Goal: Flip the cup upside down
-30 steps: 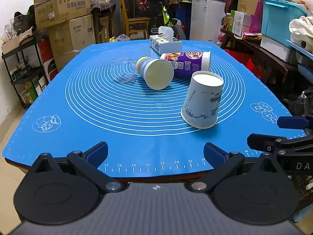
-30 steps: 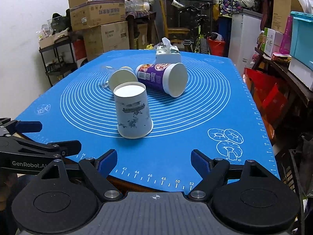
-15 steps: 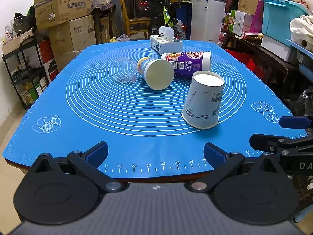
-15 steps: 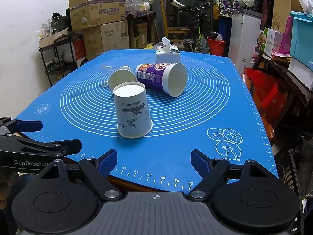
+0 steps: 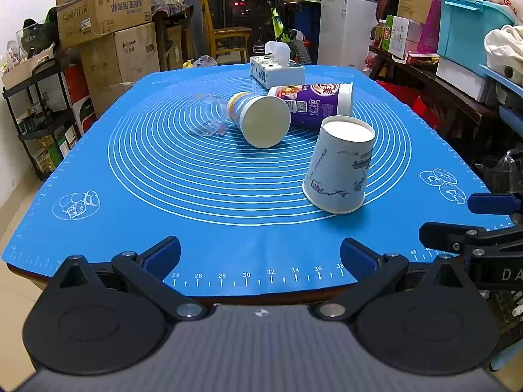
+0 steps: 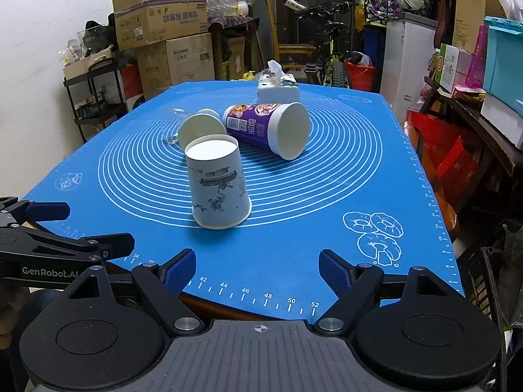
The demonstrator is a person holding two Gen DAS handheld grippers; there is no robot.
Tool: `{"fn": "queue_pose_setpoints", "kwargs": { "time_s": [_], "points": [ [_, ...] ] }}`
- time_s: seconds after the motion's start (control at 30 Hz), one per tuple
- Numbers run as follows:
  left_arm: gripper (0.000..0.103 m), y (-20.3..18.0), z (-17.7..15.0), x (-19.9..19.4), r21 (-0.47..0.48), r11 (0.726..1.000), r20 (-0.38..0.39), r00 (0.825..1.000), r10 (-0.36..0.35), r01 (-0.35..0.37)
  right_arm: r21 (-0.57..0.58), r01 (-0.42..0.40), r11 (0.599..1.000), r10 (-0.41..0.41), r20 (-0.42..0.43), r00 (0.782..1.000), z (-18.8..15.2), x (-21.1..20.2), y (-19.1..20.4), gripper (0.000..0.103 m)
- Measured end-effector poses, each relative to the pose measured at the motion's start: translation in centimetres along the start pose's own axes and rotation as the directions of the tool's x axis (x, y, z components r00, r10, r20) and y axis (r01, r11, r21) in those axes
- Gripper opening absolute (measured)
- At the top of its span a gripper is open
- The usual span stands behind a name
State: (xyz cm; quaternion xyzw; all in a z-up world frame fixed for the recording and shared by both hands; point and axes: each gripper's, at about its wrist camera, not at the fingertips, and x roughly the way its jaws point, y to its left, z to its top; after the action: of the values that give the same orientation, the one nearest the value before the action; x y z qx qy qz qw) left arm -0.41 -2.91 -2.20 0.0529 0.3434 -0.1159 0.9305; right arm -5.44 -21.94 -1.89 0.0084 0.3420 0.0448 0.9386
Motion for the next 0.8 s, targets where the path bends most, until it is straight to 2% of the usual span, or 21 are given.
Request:
{"fn": "queue_pose_setpoints", "kwargs": {
  "time_s": [0.8],
  "points": [
    [0.103,-0.05,0.01,0.07,-0.004,1.0,-0.006,1.0,-0.004,0.004,0.002,-0.002,1.0,0.002,-0.01,1.0,-0.22,0.29,-0.14,0.085]
  ]
}}
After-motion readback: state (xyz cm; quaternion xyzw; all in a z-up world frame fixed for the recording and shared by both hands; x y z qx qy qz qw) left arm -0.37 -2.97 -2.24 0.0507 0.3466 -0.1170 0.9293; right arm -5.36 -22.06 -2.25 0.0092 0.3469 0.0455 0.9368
